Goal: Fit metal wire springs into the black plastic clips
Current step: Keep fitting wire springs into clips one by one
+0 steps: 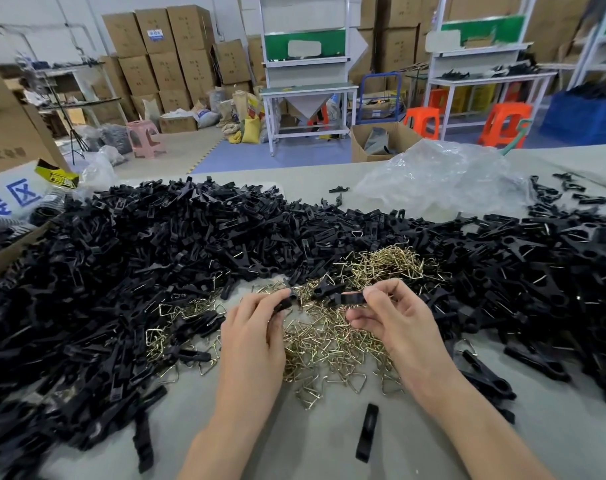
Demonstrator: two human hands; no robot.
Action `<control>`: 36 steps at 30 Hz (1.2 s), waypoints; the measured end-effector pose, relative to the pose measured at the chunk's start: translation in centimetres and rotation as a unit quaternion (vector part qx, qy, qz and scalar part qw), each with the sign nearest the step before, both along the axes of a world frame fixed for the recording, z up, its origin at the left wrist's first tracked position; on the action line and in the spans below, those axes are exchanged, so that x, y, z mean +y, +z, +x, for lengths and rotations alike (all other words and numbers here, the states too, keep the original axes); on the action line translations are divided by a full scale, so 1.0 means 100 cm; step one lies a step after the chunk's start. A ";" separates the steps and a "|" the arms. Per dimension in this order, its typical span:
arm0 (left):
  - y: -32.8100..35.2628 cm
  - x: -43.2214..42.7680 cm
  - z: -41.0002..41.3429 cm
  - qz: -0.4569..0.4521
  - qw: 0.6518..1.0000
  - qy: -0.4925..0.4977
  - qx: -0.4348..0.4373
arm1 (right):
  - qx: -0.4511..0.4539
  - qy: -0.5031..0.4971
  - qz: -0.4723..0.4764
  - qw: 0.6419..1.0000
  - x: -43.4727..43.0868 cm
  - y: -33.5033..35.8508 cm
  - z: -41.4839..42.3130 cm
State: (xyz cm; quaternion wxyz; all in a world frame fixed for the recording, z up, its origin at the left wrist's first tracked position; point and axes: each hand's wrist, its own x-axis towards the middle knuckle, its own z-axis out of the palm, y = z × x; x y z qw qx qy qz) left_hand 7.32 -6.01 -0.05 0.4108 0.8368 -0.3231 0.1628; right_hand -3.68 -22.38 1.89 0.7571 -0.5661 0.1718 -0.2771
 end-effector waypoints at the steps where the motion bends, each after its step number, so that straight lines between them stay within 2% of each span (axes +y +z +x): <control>1: 0.000 0.000 0.000 -0.004 1.000 -0.004 0.001 | -0.005 0.000 0.015 1.000 0.000 0.001 0.000; 4: 0.005 0.001 -0.003 -0.020 1.000 -0.021 0.003 | -0.033 -0.001 0.060 0.998 0.000 0.002 0.002; 9: 0.008 -0.003 -0.013 -0.048 0.995 -0.041 0.080 | -0.052 0.021 0.113 0.992 -0.001 0.000 0.003; 16: 0.009 -0.004 -0.019 -0.070 0.987 -0.121 0.081 | -0.080 0.040 0.179 0.980 0.002 0.004 0.004; 20: 0.007 -0.004 -0.022 -0.120 0.971 -0.148 0.142 | -0.081 0.041 0.213 0.973 0.001 0.009 0.002; 23: 0.009 -0.004 -0.022 -0.137 0.959 -0.168 0.182 | -0.079 0.050 0.219 0.971 0.002 0.010 0.002; 28: 0.009 -0.007 -0.021 -0.134 0.954 -0.187 0.193 | -0.072 0.074 0.193 0.976 0.003 0.004 0.003; 32: 0.006 -0.006 -0.022 -0.163 0.927 -0.219 0.255 | -0.062 0.082 0.172 0.980 0.004 0.002 0.004; 36: 0.004 -0.004 -0.025 -0.151 0.924 -0.233 0.263 | -0.047 0.092 0.162 0.981 0.007 0.003 0.003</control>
